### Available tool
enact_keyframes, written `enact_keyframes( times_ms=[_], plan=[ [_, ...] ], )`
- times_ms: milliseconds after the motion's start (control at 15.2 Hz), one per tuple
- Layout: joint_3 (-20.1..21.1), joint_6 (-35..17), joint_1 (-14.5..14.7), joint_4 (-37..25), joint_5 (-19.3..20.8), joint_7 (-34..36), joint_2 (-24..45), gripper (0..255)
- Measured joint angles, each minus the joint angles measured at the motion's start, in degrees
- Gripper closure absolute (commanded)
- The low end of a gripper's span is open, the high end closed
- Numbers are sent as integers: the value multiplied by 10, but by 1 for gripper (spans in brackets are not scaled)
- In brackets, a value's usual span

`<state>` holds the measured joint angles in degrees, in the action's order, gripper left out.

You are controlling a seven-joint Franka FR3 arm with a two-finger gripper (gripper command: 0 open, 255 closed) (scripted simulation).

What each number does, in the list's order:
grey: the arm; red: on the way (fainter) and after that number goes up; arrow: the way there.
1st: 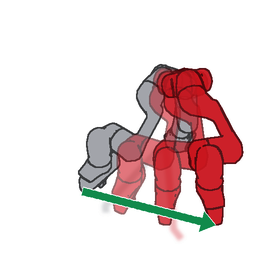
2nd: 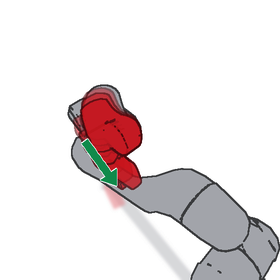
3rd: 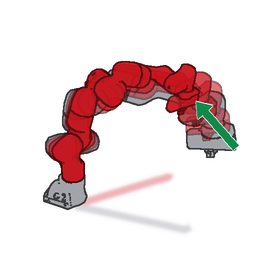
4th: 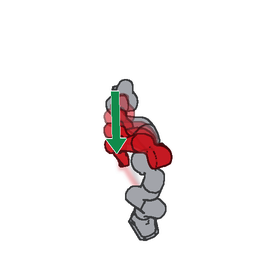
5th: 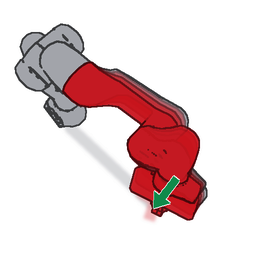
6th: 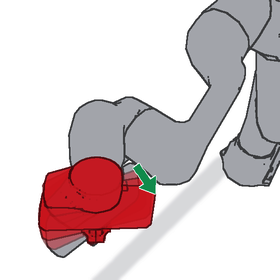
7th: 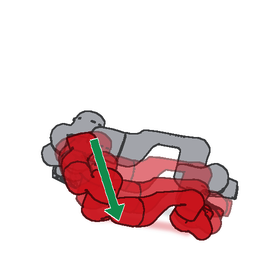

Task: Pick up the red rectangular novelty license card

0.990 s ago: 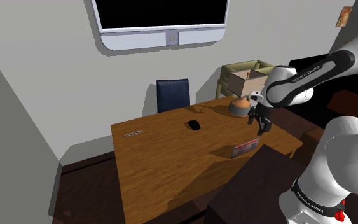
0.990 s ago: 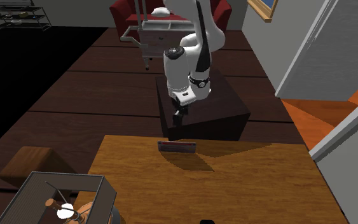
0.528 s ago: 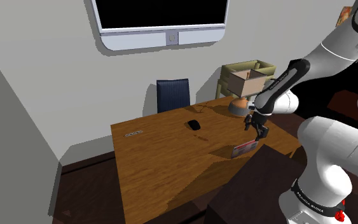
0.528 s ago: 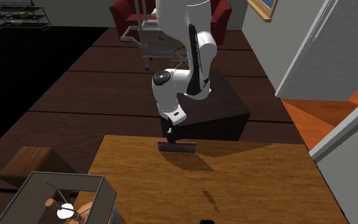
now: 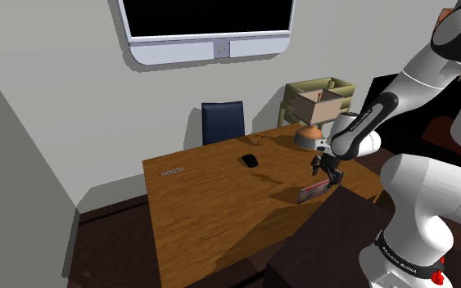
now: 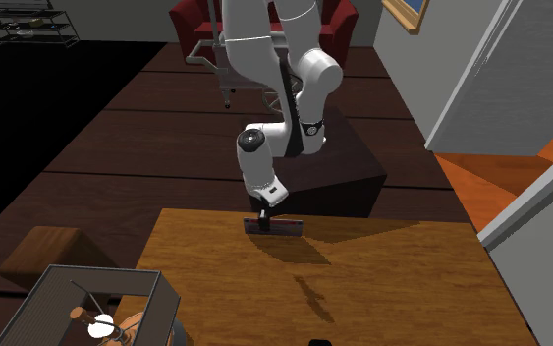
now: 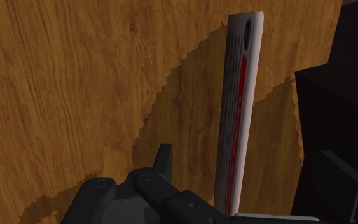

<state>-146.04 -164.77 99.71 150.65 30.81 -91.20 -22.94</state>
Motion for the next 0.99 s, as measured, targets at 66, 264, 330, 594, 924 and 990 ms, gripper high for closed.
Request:
enact_keyframes(
  times_ms=[66, 264, 330, 594, 924, 990],
  plan=[
    [-10, -4, 9, -1, 8, 6, -5, 0],
    [-21, -9, 18, -3, 16, 12, -11, 255],
    [-22, -9, 19, -3, 17, 12, -11, 255],
    [-23, -10, 20, -4, 17, 13, -11, 255],
    [-1, -1, 2, 1, 2, 2, 0, 255],
    [13, 4, -9, 5, -8, -5, 8, 255]
  ],
)
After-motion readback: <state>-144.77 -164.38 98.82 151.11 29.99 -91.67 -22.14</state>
